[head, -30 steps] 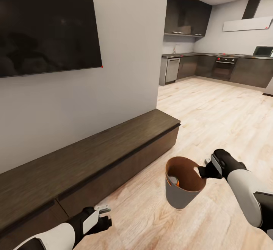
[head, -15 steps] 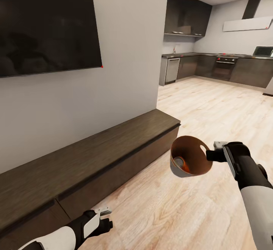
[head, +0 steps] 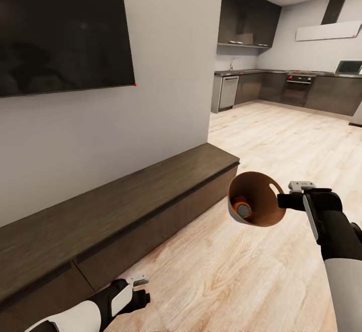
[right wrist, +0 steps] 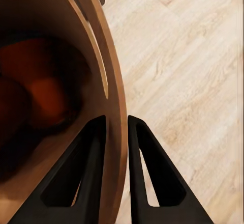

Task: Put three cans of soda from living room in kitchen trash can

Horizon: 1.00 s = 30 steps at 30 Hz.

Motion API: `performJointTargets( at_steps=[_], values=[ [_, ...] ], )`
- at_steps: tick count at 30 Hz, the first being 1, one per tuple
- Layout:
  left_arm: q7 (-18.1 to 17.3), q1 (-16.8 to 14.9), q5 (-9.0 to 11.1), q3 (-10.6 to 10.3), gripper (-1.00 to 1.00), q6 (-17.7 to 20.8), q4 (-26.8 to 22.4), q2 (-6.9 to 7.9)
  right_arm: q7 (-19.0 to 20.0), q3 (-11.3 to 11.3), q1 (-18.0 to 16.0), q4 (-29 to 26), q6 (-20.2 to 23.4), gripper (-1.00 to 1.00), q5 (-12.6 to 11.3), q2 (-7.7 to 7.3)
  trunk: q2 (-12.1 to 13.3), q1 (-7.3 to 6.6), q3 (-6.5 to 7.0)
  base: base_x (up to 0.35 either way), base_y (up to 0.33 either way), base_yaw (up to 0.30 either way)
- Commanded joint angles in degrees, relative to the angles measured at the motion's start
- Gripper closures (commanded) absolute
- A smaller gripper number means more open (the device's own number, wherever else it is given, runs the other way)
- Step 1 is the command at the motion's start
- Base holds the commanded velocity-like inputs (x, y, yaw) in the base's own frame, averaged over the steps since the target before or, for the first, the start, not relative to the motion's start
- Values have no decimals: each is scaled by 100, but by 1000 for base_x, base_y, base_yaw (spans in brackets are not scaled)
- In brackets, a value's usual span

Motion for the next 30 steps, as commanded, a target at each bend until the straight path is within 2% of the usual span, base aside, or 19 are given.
performJointTargets(
  at_steps=[1,11,26,30],
  values=[
    [-3,0,-1,-1,-100,-6,0,-1,25,-7,-1,-21,10,100,-116,-1,-42,22,-17,0,0,0],
    [-10,1,-11,-3,-100,-193,1,-17,26,-1,2,12,10,100,-104,2,-443,242,-197,0,0,0],
    [-20,11,32,-1,-100,-210,28,-80,26,-3,2,133,10,100,-83,-20,-1045,571,-466,0,0,0],
    [-27,191,39,4,-100,-210,31,-81,26,-3,2,146,10,100,-82,-22,-1205,659,-538,0,0,0]
  ],
)
